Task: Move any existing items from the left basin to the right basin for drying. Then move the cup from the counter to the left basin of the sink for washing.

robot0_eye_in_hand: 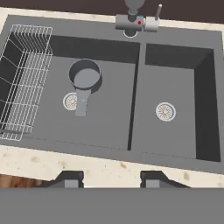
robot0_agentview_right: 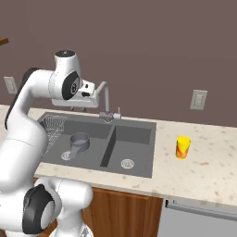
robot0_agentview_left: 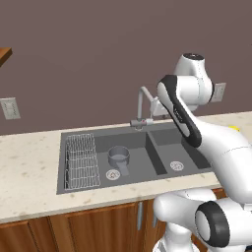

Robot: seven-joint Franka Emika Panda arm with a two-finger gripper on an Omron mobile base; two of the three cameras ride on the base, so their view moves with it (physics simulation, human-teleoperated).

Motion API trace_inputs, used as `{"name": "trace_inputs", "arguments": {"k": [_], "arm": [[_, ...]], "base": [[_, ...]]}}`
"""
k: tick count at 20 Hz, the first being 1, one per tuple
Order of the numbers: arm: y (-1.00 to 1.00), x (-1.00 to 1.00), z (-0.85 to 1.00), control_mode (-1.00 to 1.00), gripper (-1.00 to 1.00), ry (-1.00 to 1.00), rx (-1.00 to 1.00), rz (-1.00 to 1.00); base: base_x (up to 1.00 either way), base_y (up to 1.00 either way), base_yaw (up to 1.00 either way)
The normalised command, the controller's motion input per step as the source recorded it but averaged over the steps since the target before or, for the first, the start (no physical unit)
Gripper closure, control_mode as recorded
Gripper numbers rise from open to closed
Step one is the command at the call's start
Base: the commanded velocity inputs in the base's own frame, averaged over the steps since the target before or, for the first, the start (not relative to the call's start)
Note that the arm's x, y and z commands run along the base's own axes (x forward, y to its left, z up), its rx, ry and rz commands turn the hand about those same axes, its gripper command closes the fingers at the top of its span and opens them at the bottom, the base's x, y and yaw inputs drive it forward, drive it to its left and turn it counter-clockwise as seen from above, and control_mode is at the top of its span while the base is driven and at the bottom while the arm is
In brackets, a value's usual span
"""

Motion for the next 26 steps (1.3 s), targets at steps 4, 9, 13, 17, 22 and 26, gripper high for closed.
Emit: {"name": "trace_inputs", "arguments": {"k": [4,9,13,17,22,26], "arm": [[0.03,0.00,-0.06,-1.00,-1.00,0.01,-0.02,0.00],[0.03,-0.47,-0.47,-1.00,-1.00,-0.02,-0.02,0.05],[0.58,-0.62,-0.78,-1.00,-1.00,0.00,-0.13,0.11],[0.60,-0.43,-0.76,-1.00,-1.00,0.00,-0.10,0.09],[0.48,-0.06,-0.63,-1.00,-1.00,0.00,-0.08,0.04],[0.22,0.31,-0.35,-1.00,-1.00,0.01,-0.03,0.00]], "base": [[0.00,0.00,0.00],[0.00,0.00,0.00],[0.00,0.00,0.00],[0.00,0.00,0.00],[0.00,0.00,0.00],[0.00,0.00,0.00]]}}
